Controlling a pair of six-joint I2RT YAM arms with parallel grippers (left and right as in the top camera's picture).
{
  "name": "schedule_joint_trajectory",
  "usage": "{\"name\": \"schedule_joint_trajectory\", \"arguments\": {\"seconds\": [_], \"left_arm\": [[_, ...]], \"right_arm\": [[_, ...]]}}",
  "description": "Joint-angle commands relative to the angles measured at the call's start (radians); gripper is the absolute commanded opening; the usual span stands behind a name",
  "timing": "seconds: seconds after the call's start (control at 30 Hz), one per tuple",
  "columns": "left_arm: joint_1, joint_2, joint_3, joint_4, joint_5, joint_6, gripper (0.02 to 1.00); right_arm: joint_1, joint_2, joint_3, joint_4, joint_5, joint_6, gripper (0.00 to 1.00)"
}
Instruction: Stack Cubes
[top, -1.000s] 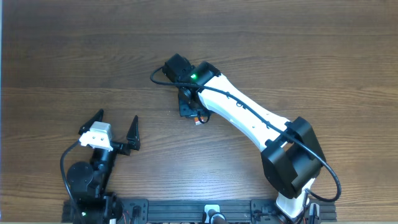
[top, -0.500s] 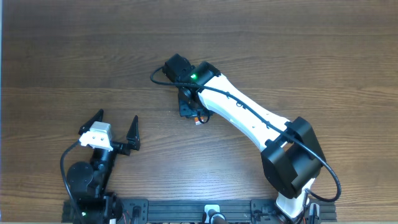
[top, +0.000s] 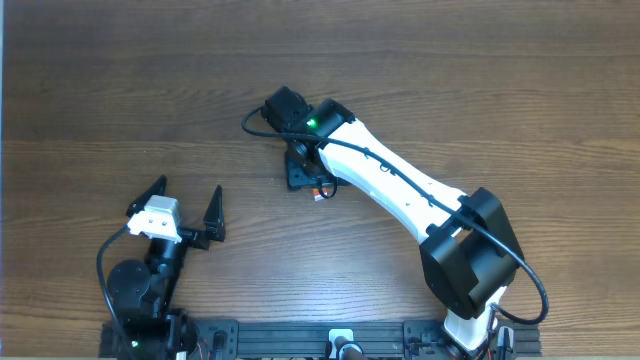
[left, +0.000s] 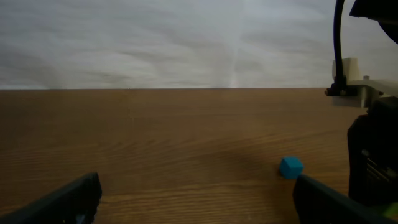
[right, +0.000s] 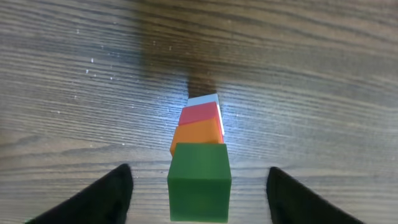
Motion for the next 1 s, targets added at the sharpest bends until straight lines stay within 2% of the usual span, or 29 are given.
{"name": "schedule_joint_trajectory", "arguments": {"seconds": [0.03, 0.1, 0.2, 0.47, 0.7, 1.0], "left_arm": [[-0.005, -0.008, -0.011, 0.007, 0.006, 0.019, 1.0], [-0.005, -0.008, -0.011, 0.007, 0.006, 0.019, 1.0], [-0.005, -0.008, -0.011, 0.007, 0.006, 0.019, 1.0], [-0.005, -0.008, -0.011, 0.007, 0.006, 0.019, 1.0], [-0.005, -0.008, -0.011, 0.007, 0.006, 0.019, 1.0], [-0.005, -0.008, -0.011, 0.007, 0.006, 0.019, 1.0]], "right_arm": [[0.008, -0.012, -0.005, 0.005, 0.004, 0.005, 0.781], [0.008, -0.012, 0.002, 0.005, 0.0, 0.005, 0.831], [0.006, -0.012, 0.03, -0.002, 0.001, 0.005, 0.991], [-0.035, 0.008, 0.183, -0.027, 0.019, -0.042, 0.993], [-0.087, 0.166, 0.377, -0.103, 0.036, -0.097, 0.991], [-0.14, 0.31, 0.409, -0.106, 0.014, -0.098, 0.993]]}}
